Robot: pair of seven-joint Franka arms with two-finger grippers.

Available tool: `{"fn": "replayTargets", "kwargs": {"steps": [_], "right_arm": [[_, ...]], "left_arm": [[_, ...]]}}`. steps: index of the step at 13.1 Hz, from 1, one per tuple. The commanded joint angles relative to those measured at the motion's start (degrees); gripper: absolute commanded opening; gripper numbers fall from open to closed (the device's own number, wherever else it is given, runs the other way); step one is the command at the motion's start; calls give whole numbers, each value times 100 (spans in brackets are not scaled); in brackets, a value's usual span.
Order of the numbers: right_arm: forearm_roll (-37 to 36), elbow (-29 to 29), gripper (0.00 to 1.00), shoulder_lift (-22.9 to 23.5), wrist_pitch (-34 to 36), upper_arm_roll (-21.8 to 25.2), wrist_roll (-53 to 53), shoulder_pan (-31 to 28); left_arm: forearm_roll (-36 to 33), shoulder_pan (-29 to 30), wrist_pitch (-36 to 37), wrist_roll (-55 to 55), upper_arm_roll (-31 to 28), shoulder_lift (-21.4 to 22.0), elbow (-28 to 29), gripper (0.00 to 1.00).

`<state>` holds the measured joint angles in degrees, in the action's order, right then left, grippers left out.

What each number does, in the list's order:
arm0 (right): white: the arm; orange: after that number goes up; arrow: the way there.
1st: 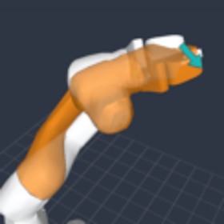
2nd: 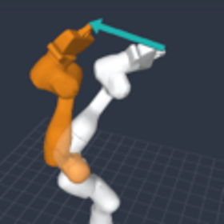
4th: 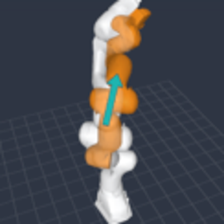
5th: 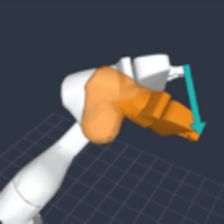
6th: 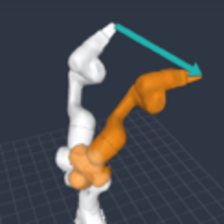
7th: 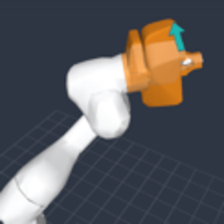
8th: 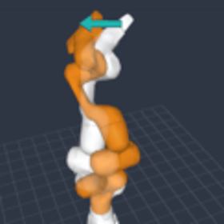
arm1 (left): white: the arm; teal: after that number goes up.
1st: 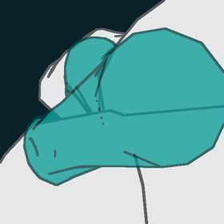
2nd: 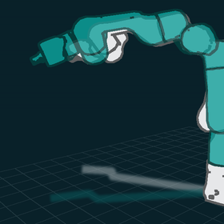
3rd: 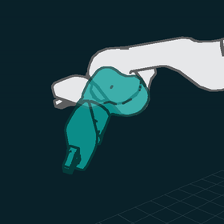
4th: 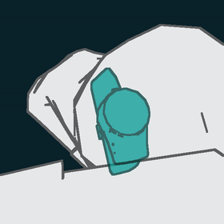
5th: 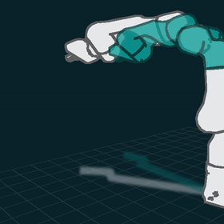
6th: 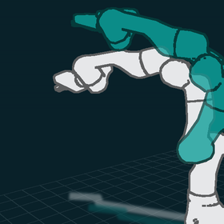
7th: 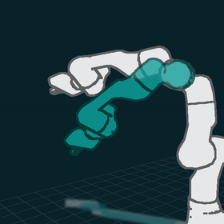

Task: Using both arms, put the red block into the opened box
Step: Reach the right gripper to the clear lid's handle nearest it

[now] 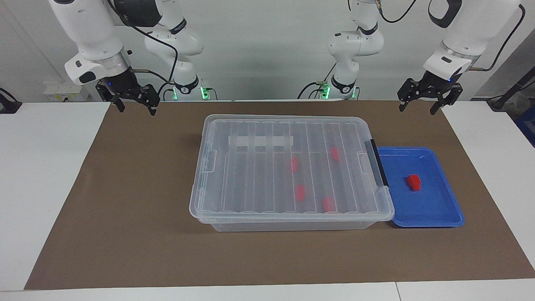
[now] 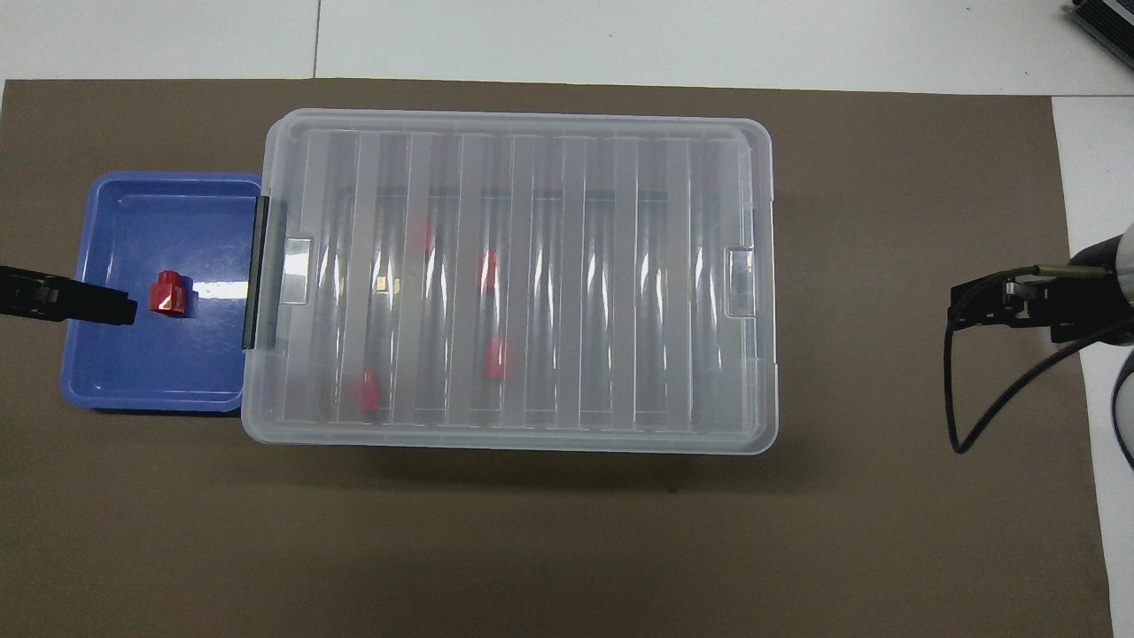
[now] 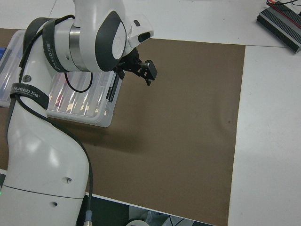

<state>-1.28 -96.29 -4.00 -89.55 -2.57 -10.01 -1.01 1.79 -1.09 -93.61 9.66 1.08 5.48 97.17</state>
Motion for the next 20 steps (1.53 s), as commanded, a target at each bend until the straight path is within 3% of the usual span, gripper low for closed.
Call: {"fn": "replayTargets", "kwargs": {"steps": [1, 4, 6, 9, 16, 20], "right_arm": [[22, -162, 100, -127, -115, -33, -168, -40], [31, -153, 100, -127, -115, -33, -72, -57], [40, -196, 84, -127, -325, -42, -150, 3], [40, -634, 85, -92, -1114, -103, -298, 118], [40, -1171, 85, 339, -2697, -112, -1521, 1048], [31, -1558, 85, 304, -2875, -112, -1583, 1155]], "left_arm": [[-91, -519, 133, -104, -560, 58, -49, 100], [-100, -796, 133, -87, -916, 67, -49, 100], [-100, -787, 115, -87, -916, 67, -40, 100], [-108, -735, 89, -43, -907, 67, -40, 100], [-135, -708, 45, -52, -925, 58, -31, 100], [-135, -647, -25, -69, -925, 58, -5, 100]]}}
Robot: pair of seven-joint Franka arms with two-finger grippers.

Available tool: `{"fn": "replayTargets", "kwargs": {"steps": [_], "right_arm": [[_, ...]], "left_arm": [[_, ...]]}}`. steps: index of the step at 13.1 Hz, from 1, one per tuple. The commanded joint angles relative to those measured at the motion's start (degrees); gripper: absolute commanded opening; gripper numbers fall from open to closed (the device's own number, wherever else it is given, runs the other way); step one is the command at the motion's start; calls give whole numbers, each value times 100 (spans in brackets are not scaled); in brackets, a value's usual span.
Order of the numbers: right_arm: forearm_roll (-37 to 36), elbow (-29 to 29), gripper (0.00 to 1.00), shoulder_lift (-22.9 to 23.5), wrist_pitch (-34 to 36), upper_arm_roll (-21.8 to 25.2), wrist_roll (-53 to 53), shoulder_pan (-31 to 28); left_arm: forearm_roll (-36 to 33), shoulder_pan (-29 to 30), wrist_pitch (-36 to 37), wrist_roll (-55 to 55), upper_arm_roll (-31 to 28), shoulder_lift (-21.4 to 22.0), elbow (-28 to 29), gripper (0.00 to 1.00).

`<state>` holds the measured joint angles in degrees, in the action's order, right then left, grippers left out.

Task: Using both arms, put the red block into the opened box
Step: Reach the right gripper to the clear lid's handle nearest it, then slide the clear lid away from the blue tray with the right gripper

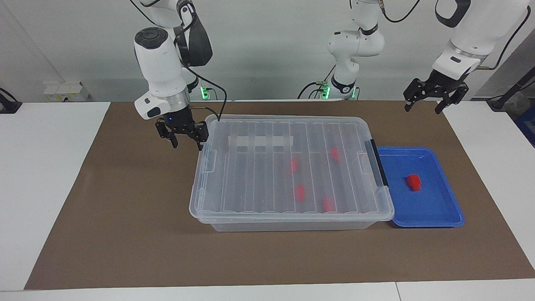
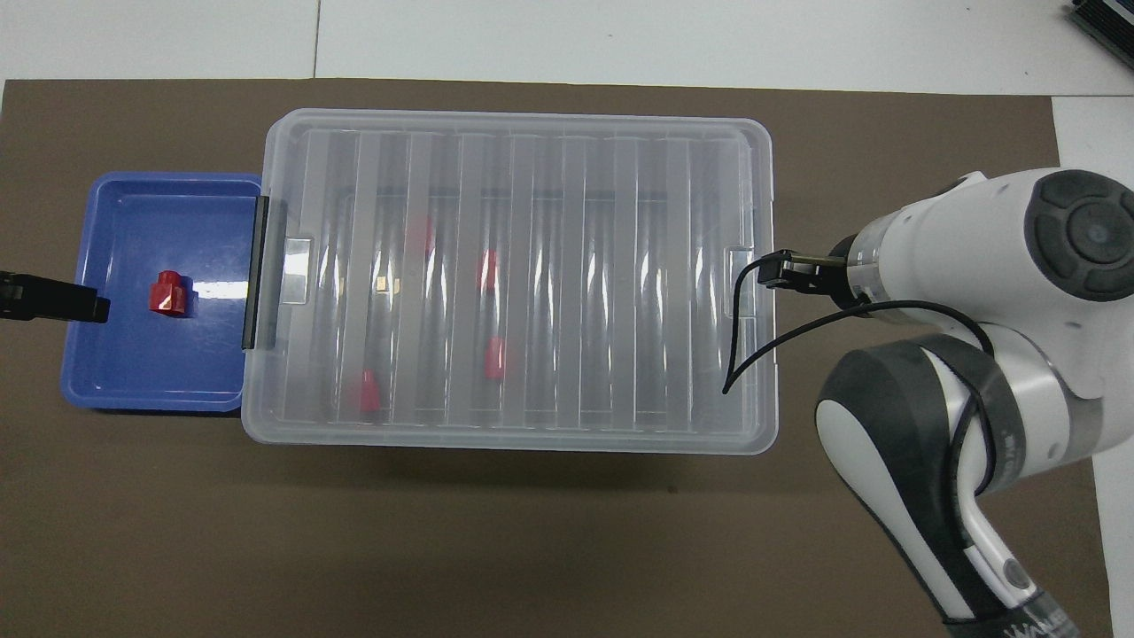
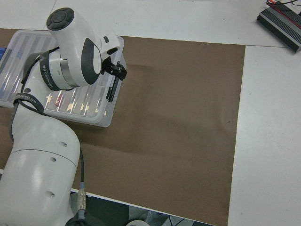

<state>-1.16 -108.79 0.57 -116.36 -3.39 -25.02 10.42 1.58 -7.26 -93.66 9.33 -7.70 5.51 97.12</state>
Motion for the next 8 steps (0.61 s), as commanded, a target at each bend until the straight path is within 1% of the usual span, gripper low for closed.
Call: {"fn": "replayTargets", "kwargs": {"steps": [1, 8], "right_arm": [[28, -396, 85, -162, -315, -30, -82, 82], [20, -722, 85, -180, -475, -21, 173, 153]], "left_arm": [[-114, 49, -47, -37, -47, 55, 0, 100], [-114, 163, -188, -37, -47, 55, 9, 100]]}}
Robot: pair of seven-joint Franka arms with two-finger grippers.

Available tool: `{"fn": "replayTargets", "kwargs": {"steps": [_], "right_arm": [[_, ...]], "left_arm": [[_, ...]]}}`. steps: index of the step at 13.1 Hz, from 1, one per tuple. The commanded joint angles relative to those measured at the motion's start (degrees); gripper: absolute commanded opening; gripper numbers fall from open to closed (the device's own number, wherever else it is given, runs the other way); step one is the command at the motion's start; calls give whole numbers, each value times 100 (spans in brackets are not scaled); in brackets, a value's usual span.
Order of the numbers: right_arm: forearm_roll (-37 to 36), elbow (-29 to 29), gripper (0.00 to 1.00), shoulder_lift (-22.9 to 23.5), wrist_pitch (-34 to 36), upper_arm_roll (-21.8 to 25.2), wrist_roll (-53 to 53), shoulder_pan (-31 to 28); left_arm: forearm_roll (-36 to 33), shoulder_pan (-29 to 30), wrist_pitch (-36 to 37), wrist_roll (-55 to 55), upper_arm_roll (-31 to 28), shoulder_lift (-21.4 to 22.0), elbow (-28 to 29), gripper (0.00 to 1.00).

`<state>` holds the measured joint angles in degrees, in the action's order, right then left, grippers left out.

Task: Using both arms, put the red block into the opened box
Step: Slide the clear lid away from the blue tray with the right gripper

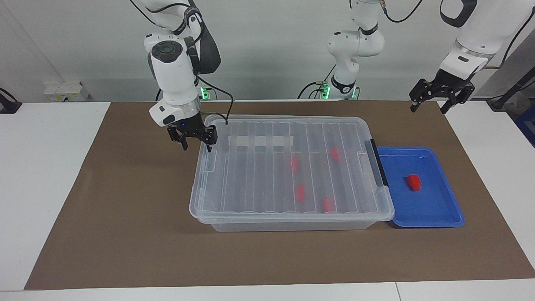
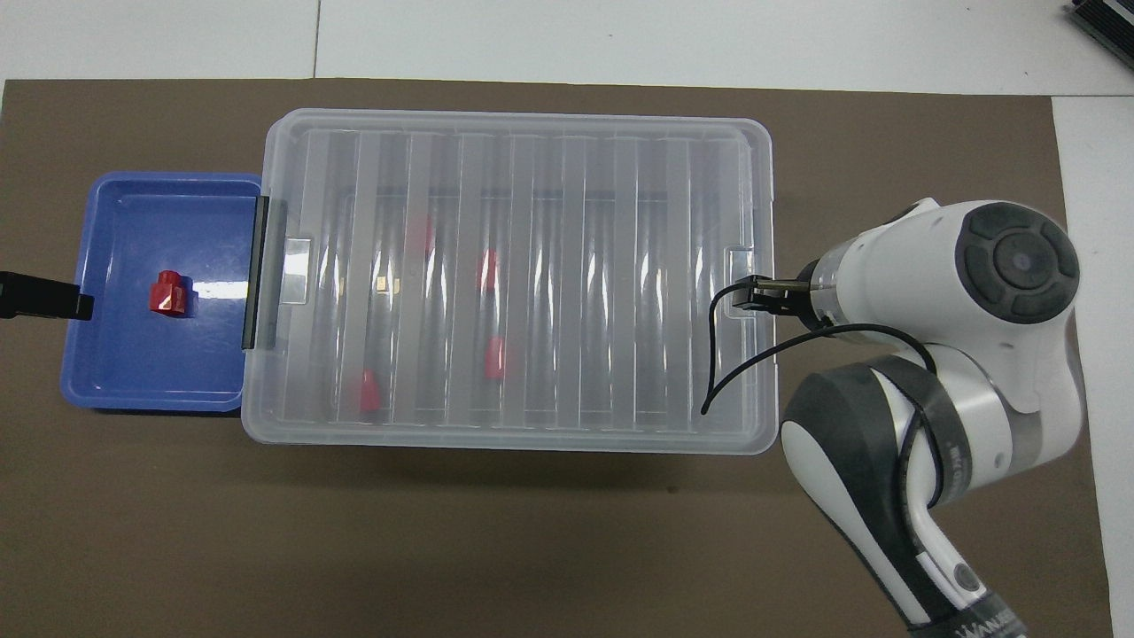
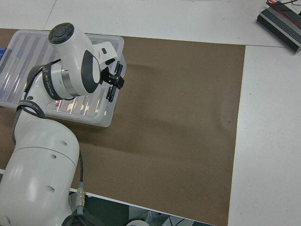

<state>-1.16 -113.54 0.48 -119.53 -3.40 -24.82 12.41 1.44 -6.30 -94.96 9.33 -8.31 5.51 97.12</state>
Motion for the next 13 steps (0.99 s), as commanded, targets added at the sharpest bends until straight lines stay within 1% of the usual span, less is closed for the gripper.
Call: {"fn": "replayTargets", "kwargs": {"steps": [1, 5, 7, 10, 12, 13], "right_arm": [[20, -273, 85, -180, -150, -20, 257, -81], [11, -344, 85, -224, -36, -11, 890, -362], [11, -344, 85, -233, 122, -11, 1276, -599], [11, -335, 85, -259, 175, -11, 1847, -968], [11, -309, 86, -268, 176, -11, 2295, -1240], [11, -291, 86, -259, 176, -11, 2541, -1398]], "left_arm": [[-100, 68, -57, -37, 13, 55, 9, 100], [-100, 59, -31, -45, 22, 55, 18, 100], [-91, 59, 4, -54, 31, 55, 18, 100], [-91, 15, 22, -72, 48, 64, 35, 100], [-100, 41, -171, -159, 31, 152, 246, 100], [-100, 59, -511, -151, 31, 152, 325, 100]]}}
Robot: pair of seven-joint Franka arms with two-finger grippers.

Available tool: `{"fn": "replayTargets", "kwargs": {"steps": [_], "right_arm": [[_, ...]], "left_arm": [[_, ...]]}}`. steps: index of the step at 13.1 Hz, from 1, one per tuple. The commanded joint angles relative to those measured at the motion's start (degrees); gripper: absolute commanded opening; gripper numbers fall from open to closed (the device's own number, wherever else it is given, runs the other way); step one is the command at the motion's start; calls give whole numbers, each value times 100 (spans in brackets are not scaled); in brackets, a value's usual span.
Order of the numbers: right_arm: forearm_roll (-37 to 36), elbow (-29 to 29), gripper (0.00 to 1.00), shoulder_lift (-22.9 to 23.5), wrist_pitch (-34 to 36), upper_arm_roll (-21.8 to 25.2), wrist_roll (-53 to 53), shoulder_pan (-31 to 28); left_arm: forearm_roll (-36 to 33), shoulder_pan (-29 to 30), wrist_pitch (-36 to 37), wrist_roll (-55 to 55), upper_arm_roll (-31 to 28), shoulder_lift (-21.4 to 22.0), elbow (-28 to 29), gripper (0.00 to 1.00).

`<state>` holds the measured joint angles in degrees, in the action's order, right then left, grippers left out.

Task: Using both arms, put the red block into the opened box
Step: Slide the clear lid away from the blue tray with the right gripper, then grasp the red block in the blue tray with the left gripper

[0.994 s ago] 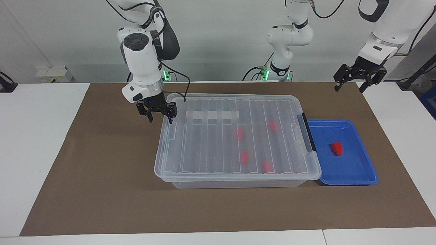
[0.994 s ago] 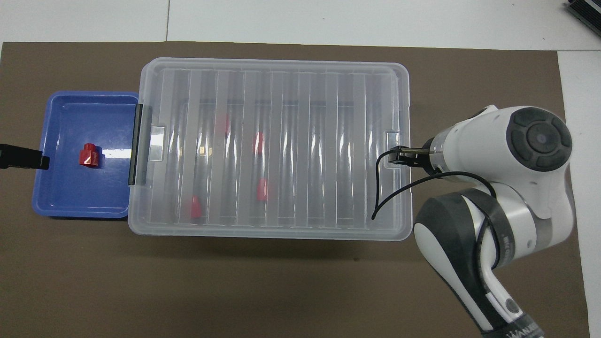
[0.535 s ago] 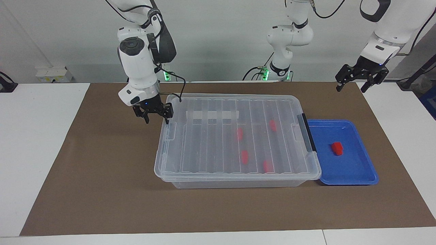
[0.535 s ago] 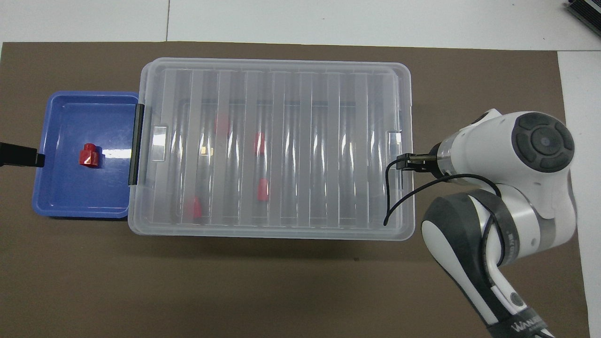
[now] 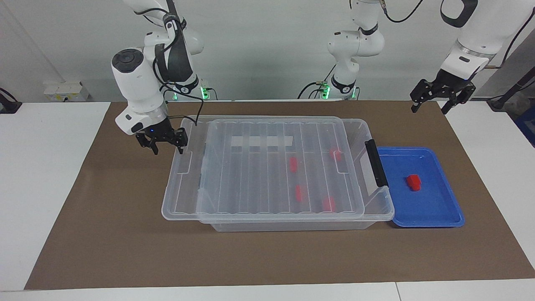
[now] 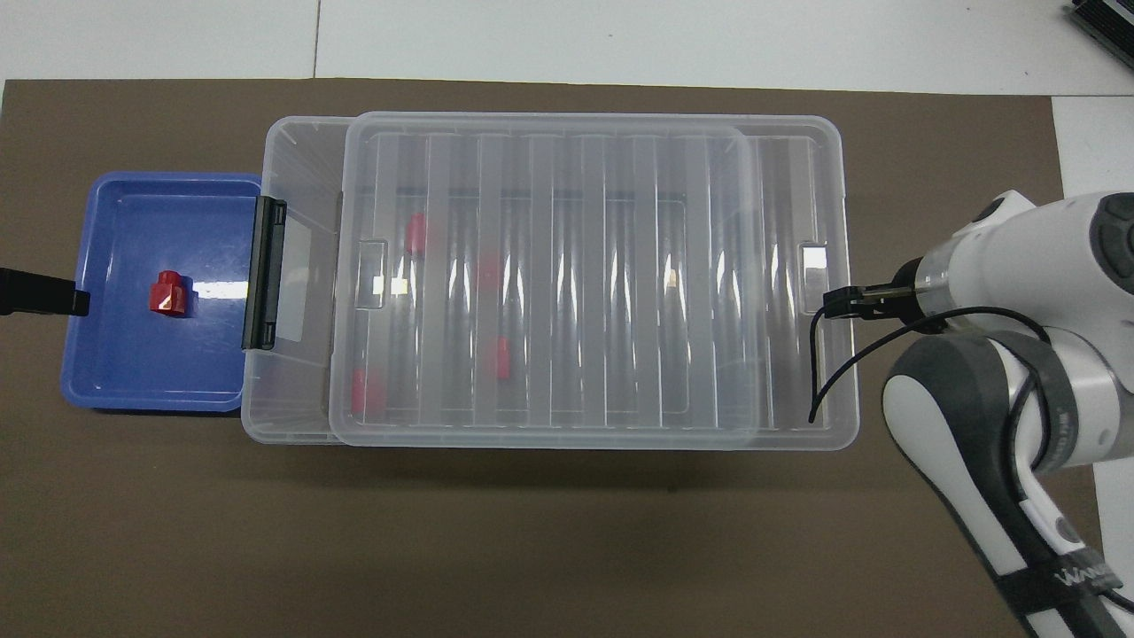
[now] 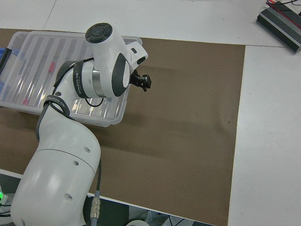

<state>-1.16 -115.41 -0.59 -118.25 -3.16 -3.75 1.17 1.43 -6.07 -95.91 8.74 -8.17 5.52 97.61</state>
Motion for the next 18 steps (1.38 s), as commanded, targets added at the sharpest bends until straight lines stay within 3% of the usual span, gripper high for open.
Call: {"fn": "replayTargets", "kwargs": {"steps": [1, 5, 7, 10, 18], "right_arm": [[11, -105, 86, -152, 47, -35, 697, -432], [11, -17, 86, -108, 38, -27, 1612, -978], [2, 1, 86, -99, 30, -18, 1632, -1023], [-60, 114, 86, -73, 47, -9, 1640, -1023], [-77, 97, 86, -82, 39, -9, 1755, -1155]], "left_arm": [[-117, 71, -646, -83, 9, 134, 468, 100], [-240, 308, -1473, -65, 17, -357, 820, 100], [-240, 352, -1929, -65, 9, -839, 839, 100], [-240, 572, -3360, -65, 9, -1254, 1513, 100], [-196, 801, -4663, -162, 26, -2388, 1612, 100]]}}
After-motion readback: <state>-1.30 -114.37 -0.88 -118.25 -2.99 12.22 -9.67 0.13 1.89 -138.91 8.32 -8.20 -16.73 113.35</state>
